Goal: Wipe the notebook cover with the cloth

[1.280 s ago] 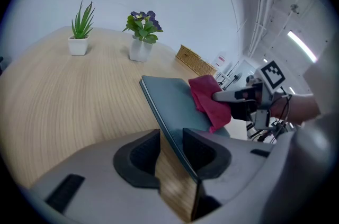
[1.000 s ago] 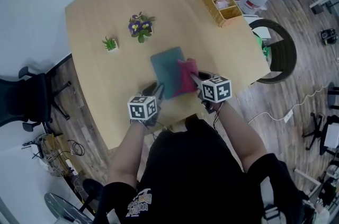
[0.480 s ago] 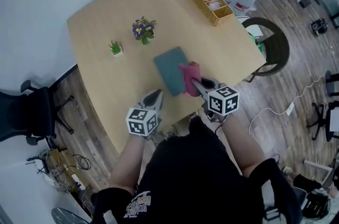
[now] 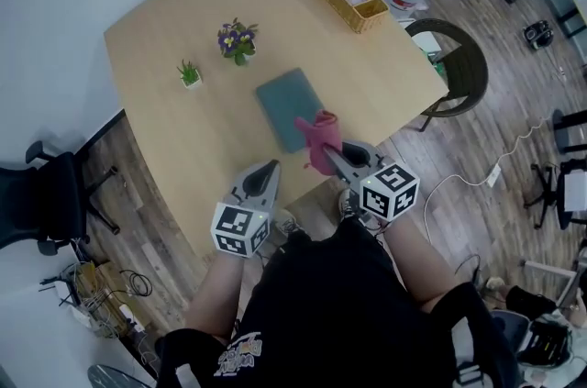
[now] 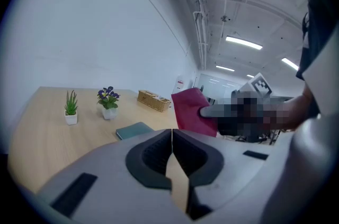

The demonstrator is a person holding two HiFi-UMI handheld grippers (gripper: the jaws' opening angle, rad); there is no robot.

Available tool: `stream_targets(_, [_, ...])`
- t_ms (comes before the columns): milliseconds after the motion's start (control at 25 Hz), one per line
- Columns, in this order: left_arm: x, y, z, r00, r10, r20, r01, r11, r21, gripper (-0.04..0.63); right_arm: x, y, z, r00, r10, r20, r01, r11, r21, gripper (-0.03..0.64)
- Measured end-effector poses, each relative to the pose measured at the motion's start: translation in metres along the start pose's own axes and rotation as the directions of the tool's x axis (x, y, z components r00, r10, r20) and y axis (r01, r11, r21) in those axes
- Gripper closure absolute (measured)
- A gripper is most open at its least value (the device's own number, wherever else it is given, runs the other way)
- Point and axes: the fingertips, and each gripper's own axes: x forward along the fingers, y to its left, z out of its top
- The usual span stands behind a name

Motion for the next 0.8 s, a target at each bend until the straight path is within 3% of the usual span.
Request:
stream_targets(320, [0.002,-0.039,-0.015,0.997,0.082,-0.001,-0.082,0.997,0.001,0.584,-0.047,-0.006,-0.004,0.998,0.063,-0.002,-0.063,0.995,-0.074,0.560])
stream_targets(600, [0.010,-0.126,-0.017,0.983,0.180,0.030,-0.180,0.984,-0.012,0.586,-0.120,-0.025,-0.013,0.983,0.183,0.015,-0.180,0.978,-0.109,0.559])
stream_targets(800, [0.010,-0.184,-0.025,0.958,0.281,0.058,-0.278,0.959,-0.059,0.586,-0.162,-0.035,-0.029,0.963,0.269,-0.003,-0.267,0.956,-0.120,0.560])
